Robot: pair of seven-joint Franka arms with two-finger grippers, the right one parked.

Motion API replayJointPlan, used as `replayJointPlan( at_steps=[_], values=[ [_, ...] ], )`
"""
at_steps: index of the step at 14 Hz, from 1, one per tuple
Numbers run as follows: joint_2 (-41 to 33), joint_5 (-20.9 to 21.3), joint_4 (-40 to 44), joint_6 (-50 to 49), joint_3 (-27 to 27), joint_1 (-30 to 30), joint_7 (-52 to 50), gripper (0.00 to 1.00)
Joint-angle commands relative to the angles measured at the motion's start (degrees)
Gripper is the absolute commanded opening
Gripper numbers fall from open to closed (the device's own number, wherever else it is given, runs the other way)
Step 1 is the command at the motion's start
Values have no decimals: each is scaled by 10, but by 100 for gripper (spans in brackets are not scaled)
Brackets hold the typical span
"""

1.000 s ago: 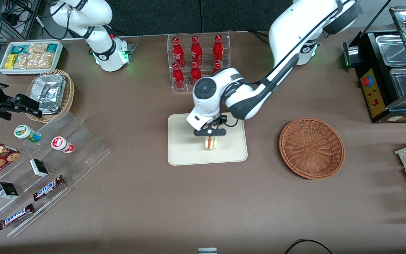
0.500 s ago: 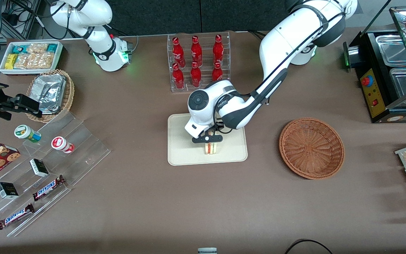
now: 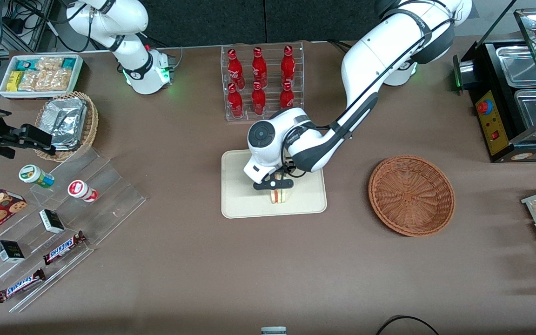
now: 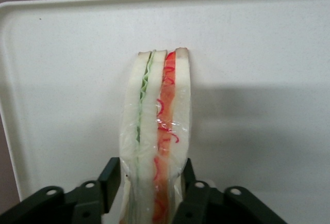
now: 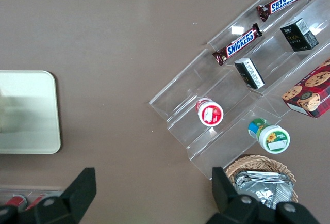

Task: Place sandwich from basket to tray
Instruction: 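Lower the sandwich onto the tray and open the left gripper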

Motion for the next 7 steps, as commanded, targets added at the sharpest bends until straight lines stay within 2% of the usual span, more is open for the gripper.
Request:
replayJointPlan(
  at_steps=[1,7],
  values=[
    [8,13,21,-11,5,-12,-9,100],
    [-37,5,21,-43,5,5,-25,100]
  ],
)
